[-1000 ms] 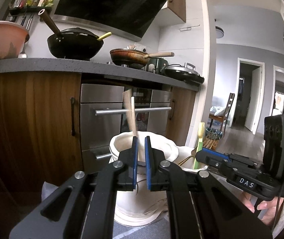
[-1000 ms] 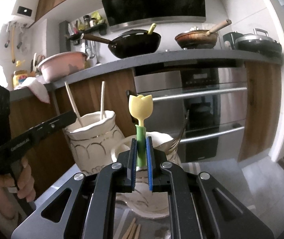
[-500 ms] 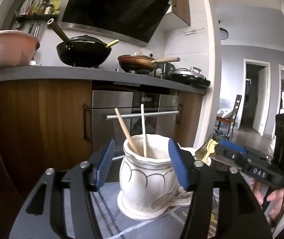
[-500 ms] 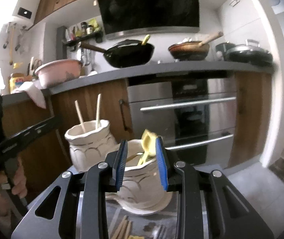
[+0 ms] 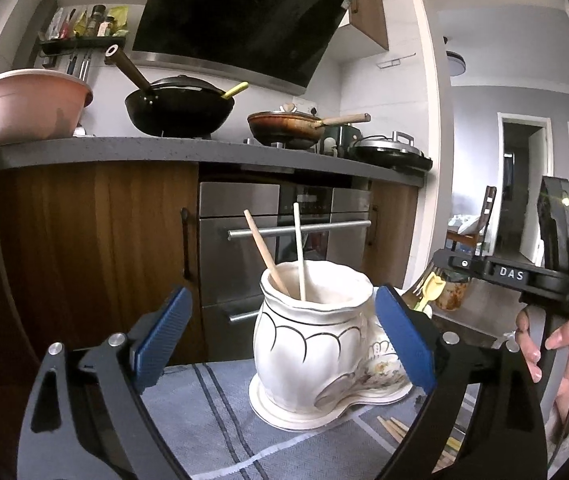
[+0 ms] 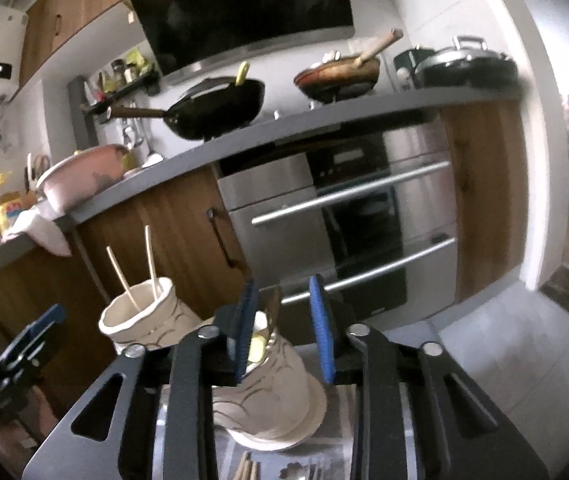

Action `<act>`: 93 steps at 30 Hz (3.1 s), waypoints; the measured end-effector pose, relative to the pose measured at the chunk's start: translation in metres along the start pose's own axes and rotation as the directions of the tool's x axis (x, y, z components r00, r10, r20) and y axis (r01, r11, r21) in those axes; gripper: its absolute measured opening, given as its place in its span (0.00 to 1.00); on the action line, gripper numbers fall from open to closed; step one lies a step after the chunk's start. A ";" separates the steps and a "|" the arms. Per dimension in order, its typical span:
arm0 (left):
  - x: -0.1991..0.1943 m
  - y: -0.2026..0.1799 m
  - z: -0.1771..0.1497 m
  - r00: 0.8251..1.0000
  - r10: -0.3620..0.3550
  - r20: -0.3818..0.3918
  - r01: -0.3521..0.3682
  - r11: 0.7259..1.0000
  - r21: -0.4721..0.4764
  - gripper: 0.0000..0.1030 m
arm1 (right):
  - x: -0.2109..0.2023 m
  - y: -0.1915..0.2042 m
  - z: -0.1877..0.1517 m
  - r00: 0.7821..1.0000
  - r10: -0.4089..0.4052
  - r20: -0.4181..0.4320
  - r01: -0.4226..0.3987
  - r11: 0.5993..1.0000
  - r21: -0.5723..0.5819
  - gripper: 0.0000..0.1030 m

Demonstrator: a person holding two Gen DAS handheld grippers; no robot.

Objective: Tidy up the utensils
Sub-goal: 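Open both tools and withdraw them from the utensil holder, then move both open tools down over the utensils on the towel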

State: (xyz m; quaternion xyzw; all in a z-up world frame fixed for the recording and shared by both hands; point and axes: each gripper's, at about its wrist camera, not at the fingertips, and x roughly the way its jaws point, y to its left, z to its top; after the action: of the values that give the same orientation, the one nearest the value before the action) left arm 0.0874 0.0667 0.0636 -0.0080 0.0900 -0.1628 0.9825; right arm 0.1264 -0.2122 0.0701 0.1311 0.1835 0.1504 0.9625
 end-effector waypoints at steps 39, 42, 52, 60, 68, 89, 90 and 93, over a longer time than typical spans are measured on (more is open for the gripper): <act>0.002 0.000 -0.002 0.999 -0.034 -0.011 0.034 0.999 0.006 0.89 | -0.009 0.024 0.041 0.973 -0.201 0.111 0.220 0.954 -0.202 0.12; 0.002 -0.001 -0.002 0.999 -0.036 -0.013 0.036 0.999 0.005 0.89 | -0.008 0.022 0.040 0.974 -0.201 0.104 0.218 0.956 -0.195 0.19; 0.000 -0.004 -0.001 0.999 -0.031 -0.024 0.032 0.999 0.009 0.89 | -0.035 0.019 0.035 0.981 -0.166 0.100 0.179 0.973 -0.148 0.44; -0.017 -0.011 -0.004 0.997 0.000 -0.076 0.001 1.000 0.007 0.95 | -0.076 0.014 0.006 0.988 -0.150 0.049 0.156 0.975 -0.161 0.81; -0.023 -0.043 -0.027 0.968 0.014 -0.251 0.007 0.997 0.083 0.95 | -0.077 -0.002 -0.047 0.969 -0.188 -0.163 0.159 0.971 -0.176 0.86; 0.011 -0.105 -0.096 0.763 -0.058 -0.643 0.112 0.993 0.044 0.67 | -0.069 -0.013 -0.098 0.909 -0.132 -0.396 0.083 0.987 -0.138 0.56; 0.012 -0.110 -0.098 0.758 -0.059 -0.650 0.121 0.991 0.052 0.61 | -0.069 -0.013 -0.099 0.907 -0.125 -0.403 0.077 0.988 -0.133 0.55; 0.015 -0.119 -0.103 0.740 -0.050 -0.670 0.134 0.988 0.074 0.41 | -0.067 -0.012 -0.101 0.897 -0.113 -0.427 0.064 0.990 -0.127 0.46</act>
State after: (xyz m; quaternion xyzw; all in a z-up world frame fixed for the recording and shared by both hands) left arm 0.0448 -0.0498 -0.0349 0.1040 0.4245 -0.2083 0.8750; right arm 0.0304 -0.2258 -0.0037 0.0327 0.3897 0.1419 0.9094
